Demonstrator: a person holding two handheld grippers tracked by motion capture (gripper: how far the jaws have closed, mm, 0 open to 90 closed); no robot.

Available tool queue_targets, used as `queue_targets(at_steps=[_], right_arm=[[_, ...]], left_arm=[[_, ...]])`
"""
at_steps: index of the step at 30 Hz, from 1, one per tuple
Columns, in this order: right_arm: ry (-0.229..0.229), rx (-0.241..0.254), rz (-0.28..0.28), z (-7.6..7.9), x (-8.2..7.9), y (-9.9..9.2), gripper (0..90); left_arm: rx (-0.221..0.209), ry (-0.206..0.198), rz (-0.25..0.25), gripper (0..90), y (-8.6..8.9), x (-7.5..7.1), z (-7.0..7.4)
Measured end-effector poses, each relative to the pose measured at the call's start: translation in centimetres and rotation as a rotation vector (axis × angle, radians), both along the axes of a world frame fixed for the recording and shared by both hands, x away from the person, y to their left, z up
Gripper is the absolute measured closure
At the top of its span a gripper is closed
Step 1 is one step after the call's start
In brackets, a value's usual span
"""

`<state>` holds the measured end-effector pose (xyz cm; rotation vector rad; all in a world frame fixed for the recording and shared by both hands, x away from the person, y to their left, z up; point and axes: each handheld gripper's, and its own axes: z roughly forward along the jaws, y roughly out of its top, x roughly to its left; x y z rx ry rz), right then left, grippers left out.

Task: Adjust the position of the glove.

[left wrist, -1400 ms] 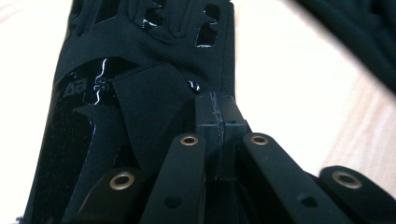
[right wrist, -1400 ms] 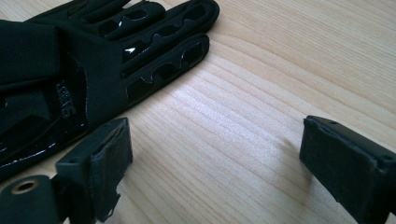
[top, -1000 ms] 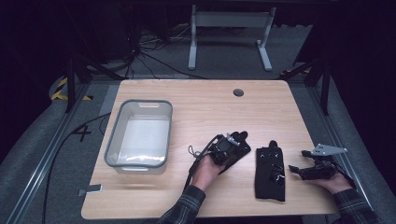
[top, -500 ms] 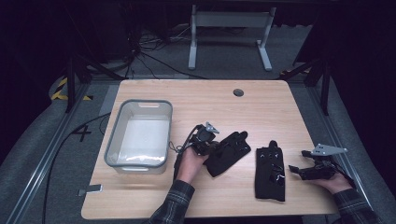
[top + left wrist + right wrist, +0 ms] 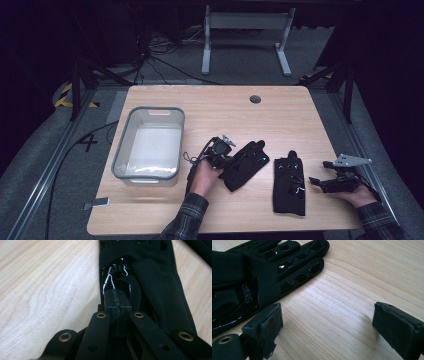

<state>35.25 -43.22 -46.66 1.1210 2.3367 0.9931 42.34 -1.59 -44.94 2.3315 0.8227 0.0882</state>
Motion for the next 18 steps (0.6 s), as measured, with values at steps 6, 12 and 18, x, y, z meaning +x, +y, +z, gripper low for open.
queue_targets(at_steps=[6, 12, 18], right_arm=[[0.000, 0.000, 0.000, 0.0, 0.0, 0.0, 9.7], [0.000, 0.001, 0.000, 0.0, 0.0, 0.0, 9.7], [0.001, 0.000, 0.000, 0.0, 0.0, 0.0, 9.6]], left_arm=[[0.022, 0.005, -0.053, 89.9, -0.9, -1.7, 0.2], [0.012, 0.017, -0.103, 89.9, -1.6, -3.4, 0.1], [0.003, 0.027, -0.147, 89.9, -2.2, -5.0, 0.0]])
